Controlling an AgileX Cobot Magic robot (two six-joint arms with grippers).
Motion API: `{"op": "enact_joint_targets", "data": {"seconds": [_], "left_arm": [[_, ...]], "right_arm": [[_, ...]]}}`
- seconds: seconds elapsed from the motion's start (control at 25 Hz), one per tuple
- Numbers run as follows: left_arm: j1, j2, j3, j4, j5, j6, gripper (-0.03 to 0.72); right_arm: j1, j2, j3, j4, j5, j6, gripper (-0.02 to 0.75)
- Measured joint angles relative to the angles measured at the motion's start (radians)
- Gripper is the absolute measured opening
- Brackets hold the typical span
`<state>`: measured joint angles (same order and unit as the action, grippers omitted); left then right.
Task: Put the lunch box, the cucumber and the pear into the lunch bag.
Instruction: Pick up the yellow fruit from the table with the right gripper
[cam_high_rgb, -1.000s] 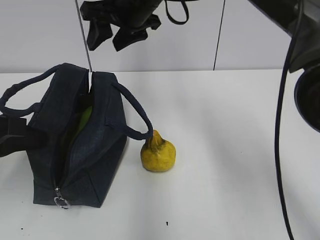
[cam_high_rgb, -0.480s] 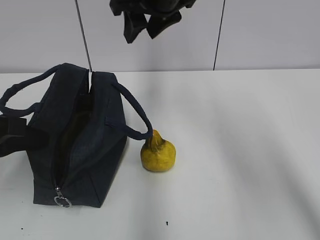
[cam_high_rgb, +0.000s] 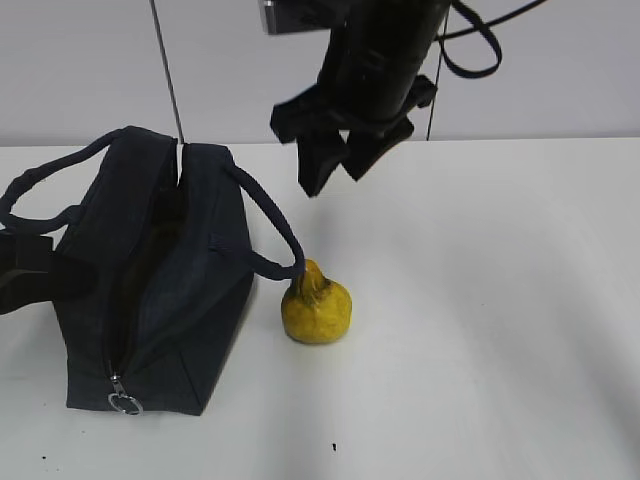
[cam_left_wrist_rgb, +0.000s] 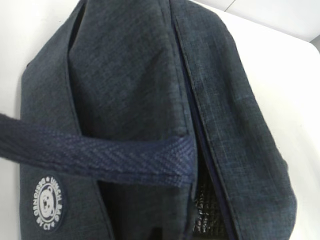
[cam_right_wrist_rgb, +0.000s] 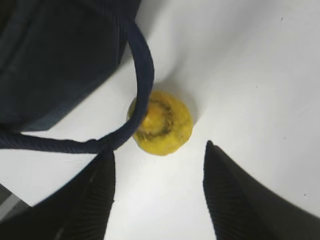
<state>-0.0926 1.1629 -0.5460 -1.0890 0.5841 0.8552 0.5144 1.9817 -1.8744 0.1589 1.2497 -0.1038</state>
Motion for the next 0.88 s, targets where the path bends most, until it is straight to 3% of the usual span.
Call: {"op": "enact_joint_targets", "data": {"seconds": [0.2, 0.88], "left_arm": [[0.000, 0.000, 0.000, 0.000, 0.000, 0.000, -0.015], [0.000, 0.000, 0.000, 0.000, -0.004, 0.000, -0.015]], "right_arm": [[0.024, 0.009, 0.106, 0.000, -0.002, -0.026, 0.437], [0.024, 0.156, 0.119, -0.002, -0.146, -0.083, 0.436]]}}
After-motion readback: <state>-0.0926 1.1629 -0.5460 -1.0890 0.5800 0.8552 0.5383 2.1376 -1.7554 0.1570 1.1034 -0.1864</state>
